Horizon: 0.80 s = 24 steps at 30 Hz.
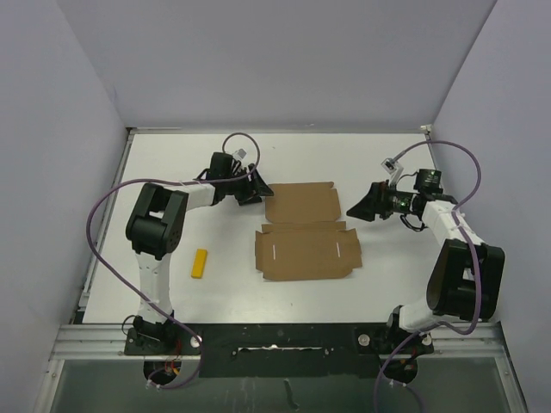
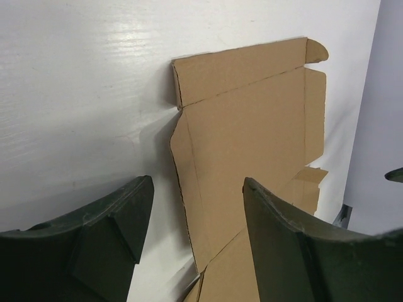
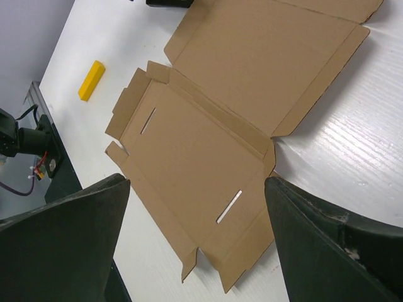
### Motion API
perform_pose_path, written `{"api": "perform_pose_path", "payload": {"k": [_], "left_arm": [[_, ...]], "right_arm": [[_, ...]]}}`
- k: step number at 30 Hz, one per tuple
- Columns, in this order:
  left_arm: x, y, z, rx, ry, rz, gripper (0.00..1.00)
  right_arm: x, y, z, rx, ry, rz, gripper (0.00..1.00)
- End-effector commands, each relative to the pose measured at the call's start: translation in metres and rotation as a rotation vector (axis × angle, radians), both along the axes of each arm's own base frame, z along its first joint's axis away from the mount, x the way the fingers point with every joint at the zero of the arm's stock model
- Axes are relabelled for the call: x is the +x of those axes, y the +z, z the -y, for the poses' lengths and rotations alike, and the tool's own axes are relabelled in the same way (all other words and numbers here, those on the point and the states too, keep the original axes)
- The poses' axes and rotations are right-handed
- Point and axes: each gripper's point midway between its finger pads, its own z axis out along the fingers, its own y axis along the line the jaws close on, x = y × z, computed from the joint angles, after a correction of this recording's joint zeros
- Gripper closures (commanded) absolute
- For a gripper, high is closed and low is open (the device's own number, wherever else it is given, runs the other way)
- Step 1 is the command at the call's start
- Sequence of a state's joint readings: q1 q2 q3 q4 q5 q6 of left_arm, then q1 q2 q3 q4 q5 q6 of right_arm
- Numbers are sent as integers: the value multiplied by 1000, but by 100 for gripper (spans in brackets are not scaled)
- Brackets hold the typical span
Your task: Fold the paper box
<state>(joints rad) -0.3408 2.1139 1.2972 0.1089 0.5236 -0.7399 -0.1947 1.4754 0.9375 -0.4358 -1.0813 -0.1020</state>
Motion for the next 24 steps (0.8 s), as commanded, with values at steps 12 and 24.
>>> {"api": "perform_pose_path", "payload": {"k": [12, 24], "left_arm": [[-27, -24, 7, 3, -35, -79, 52], [-34, -19, 9, -42, -60, -47, 55]], "right_arm": [[32, -40, -1, -20, -19, -134, 25], [69, -83, -14, -72, -2, -298, 41]]}}
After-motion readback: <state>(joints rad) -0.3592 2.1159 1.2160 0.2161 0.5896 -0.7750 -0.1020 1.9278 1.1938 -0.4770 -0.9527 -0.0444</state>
